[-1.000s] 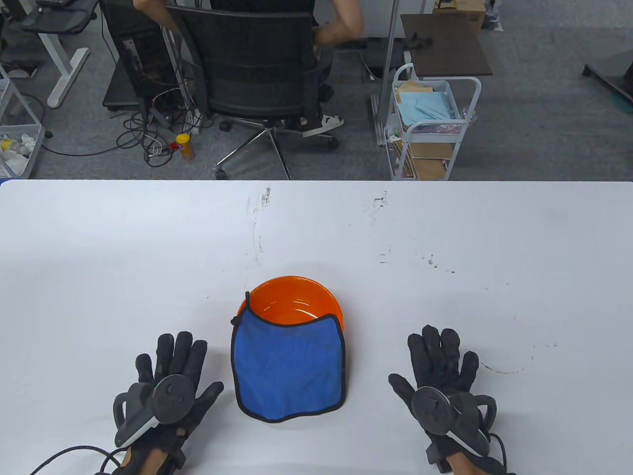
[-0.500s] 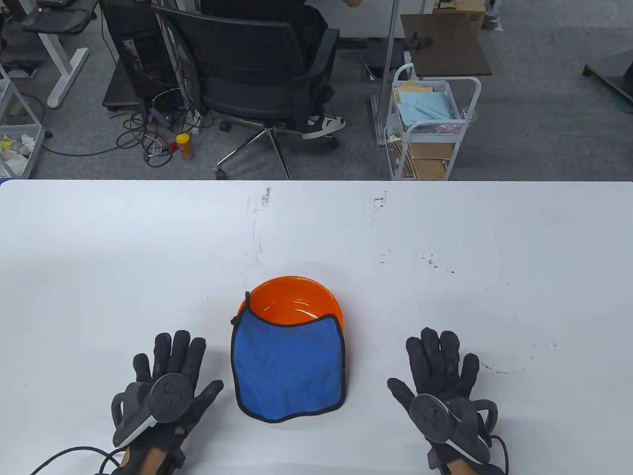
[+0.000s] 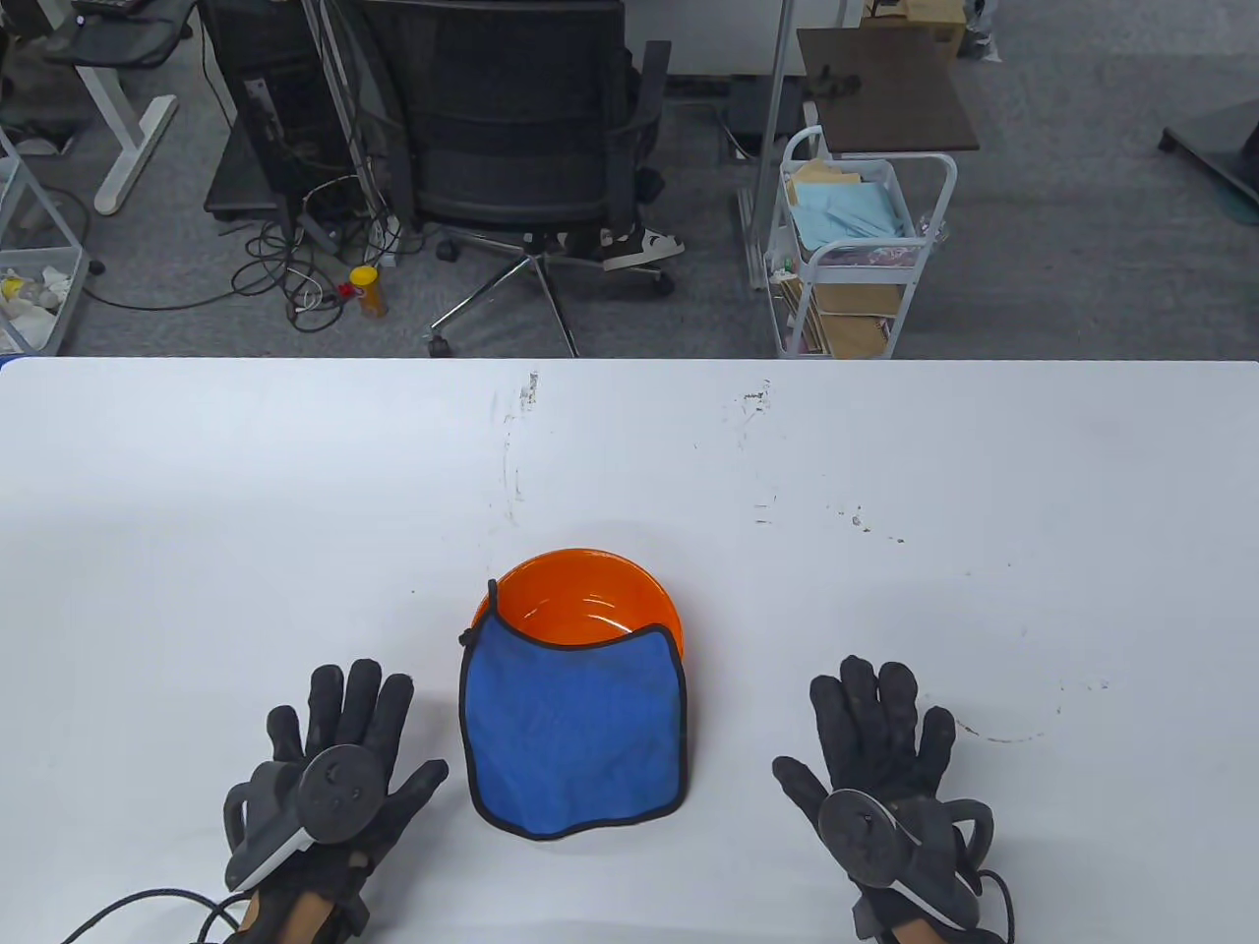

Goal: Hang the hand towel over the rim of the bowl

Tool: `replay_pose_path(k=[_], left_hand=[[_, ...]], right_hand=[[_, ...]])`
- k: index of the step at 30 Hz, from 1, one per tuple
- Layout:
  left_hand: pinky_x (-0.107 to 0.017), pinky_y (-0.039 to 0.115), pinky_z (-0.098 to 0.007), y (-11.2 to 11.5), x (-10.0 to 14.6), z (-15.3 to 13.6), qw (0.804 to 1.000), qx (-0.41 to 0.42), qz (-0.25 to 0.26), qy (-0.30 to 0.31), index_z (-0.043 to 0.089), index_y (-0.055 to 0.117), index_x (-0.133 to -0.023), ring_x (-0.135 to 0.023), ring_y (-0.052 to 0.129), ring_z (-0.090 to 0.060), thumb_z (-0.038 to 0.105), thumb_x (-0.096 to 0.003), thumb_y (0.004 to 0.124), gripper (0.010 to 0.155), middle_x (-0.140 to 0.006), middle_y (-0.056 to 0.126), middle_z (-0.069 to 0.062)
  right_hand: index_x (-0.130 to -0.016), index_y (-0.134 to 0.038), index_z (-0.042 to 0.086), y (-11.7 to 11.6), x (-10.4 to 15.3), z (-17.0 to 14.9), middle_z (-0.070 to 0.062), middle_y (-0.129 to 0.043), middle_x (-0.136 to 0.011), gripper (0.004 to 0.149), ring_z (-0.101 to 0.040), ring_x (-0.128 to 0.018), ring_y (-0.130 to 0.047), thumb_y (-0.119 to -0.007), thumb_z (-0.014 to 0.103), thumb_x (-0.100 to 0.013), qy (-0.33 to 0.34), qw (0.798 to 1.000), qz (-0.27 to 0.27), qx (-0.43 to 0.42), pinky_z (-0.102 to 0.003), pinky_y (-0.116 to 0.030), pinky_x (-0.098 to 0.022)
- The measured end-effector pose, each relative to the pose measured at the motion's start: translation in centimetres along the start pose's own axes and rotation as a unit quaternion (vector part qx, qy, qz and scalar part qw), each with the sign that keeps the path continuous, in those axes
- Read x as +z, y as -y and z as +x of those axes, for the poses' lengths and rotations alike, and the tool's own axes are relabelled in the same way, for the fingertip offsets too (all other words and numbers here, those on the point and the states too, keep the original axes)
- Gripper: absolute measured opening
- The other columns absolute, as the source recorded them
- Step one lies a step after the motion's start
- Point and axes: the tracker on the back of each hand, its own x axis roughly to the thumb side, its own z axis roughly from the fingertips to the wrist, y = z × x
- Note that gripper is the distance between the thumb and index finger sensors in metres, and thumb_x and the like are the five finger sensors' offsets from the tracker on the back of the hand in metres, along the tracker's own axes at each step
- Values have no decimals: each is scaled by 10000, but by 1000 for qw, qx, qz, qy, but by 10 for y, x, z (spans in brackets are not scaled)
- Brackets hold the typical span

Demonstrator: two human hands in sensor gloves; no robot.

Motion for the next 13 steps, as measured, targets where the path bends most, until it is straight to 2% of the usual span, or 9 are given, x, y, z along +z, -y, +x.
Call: replay_pose_path(k=[13], left_hand=[[-661, 27, -668, 1, 1, 0, 1000, -1, -4, -2, 249, 136, -1152, -1046, -55, -326, 651, -562, 558, 829, -1185, 11, -20]], right_hand=[[-1158, -249, 88, 0, 1, 0, -221, -155, -1193, 806, -525, -1044, -40, -475, 593, -572, -2, 1000, -4, -1, -779, -151, -630]])
